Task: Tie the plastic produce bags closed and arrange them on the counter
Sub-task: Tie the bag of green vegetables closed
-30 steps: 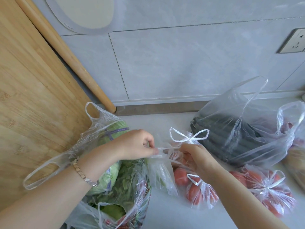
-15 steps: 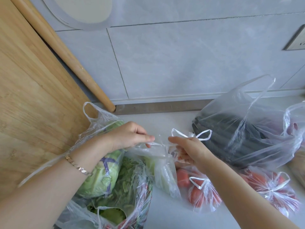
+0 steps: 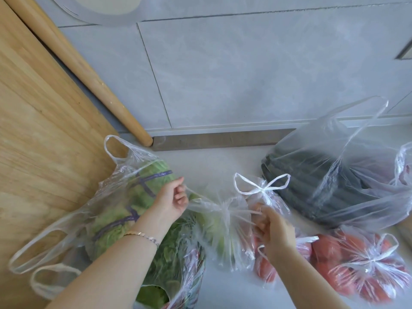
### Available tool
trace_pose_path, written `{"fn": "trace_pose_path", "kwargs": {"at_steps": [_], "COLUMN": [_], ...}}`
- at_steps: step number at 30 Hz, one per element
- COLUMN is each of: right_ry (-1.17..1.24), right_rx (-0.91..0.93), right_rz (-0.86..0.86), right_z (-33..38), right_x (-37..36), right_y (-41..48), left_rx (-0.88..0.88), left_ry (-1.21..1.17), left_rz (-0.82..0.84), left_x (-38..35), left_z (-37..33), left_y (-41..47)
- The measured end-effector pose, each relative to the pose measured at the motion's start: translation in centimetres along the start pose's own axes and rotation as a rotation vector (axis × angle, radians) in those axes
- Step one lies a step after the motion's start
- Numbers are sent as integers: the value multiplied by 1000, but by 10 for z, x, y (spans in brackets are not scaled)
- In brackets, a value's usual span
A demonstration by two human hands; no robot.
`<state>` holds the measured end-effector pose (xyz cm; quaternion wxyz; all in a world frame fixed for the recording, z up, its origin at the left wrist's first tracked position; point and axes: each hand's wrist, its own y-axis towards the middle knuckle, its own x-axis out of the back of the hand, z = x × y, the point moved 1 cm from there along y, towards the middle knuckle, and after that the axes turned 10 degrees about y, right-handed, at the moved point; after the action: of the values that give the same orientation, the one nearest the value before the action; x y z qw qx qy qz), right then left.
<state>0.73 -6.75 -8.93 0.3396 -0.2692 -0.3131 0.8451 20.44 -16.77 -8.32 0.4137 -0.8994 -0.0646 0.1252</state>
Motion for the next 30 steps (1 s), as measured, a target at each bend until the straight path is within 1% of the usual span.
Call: {"fn": "trace_pose_path", "kwargs": {"at_steps": [1, 2, 3, 4, 5, 6, 7, 9, 12, 14, 16, 18, 20, 22, 24, 27, 30], "right_ry": [-136, -311, -521, -747, -988, -1208, -1379, -1592, -1828, -1944, -2009, -2017, -1924, -1682, -1431, -1181, -1029], "right_rx": [148, 303, 448, 520, 541, 515, 452, 386, 398, 418, 404, 392, 395, 356, 339, 444, 525], "right_rz": [32, 100, 191, 256, 294, 339, 375, 398, 405, 391, 396, 401, 406, 421, 397, 331, 311], "right_z": [6, 11, 13, 10, 1, -12, -25, -51, -75, -81, -83, -83, -77, -63, -37, 2, 30], "right_x": [-2, -5, -11, -16, -20, -21, -21, -20, -16, -17, -19, -19, -19, -18, -17, -17, -22], "right_y": [-2, -5, -12, -15, -16, -12, -7, 0, 8, 14, 18, 24, 23, 15, 4, -13, -33], "left_rx": [-142, -303, -464, -606, -734, -840, -893, -836, -759, -713, -685, -669, -683, -789, -890, -960, -1009], "left_ry": [233, 515, 821, 1148, 1500, 1810, 2027, 2207, 2327, 2351, 2381, 2408, 2383, 2261, 2087, 1891, 1740], "left_rz": [1, 34, 96, 189, 253, 291, 311, 349, 310, 263, 237, 225, 221, 188, 136, 50, -124], "left_x": [-6, -11, -14, -15, -15, -14, -13, -9, 0, 6, 6, 2, -1, -3, -4, -12, -29], "left_z": [-4, -8, -9, -7, -3, 3, 9, 27, 50, 59, 61, 61, 57, 47, 30, 1, -24], "left_y": [-3, -5, -5, -4, -1, 1, 5, 15, 25, 29, 31, 31, 29, 21, 6, -24, -56]}}
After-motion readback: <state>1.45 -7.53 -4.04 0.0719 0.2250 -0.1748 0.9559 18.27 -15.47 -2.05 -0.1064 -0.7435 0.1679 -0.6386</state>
